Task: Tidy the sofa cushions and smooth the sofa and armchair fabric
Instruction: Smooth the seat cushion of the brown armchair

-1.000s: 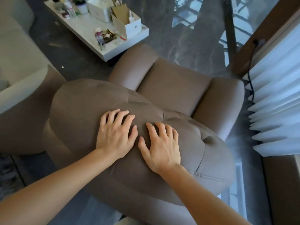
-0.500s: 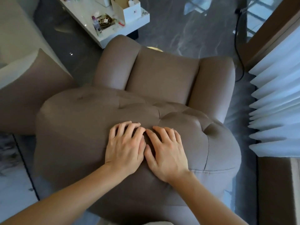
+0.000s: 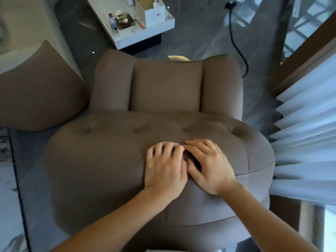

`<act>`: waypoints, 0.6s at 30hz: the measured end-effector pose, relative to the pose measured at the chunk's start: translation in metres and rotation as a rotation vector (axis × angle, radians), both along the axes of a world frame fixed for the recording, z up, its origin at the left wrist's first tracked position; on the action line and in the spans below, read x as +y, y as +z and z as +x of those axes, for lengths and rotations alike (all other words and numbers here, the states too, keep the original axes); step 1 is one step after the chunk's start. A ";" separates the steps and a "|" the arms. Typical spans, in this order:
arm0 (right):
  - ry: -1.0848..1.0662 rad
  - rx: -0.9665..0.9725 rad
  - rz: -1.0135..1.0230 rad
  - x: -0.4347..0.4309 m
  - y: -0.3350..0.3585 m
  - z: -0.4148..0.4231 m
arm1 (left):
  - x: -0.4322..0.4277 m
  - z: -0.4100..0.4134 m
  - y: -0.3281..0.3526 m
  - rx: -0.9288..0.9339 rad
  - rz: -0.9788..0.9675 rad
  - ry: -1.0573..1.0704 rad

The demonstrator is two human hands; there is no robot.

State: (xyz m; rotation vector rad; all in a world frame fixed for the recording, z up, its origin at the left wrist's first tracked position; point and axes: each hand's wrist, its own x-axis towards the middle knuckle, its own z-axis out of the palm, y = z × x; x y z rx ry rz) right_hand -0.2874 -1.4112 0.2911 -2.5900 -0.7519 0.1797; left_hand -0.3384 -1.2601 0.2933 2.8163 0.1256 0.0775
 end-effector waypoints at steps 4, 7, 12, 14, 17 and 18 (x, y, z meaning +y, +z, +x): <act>-0.151 -0.030 -0.023 -0.042 0.000 0.028 | -0.047 0.017 0.003 0.006 -0.040 -0.046; -0.296 -0.003 -0.056 -0.076 0.003 0.056 | -0.060 0.025 0.015 0.051 -0.058 -0.164; -0.334 -0.019 0.013 -0.110 0.000 0.108 | -0.018 0.023 0.015 0.112 0.015 0.183; -0.280 -0.014 -0.044 -0.119 -0.001 0.128 | -0.027 0.024 0.012 0.147 0.053 0.267; -0.202 0.018 -0.209 -0.139 -0.006 0.145 | -0.065 0.029 0.007 0.076 0.017 0.342; -0.174 0.023 -0.248 -0.146 -0.007 0.148 | -0.077 0.031 0.005 0.056 0.005 0.355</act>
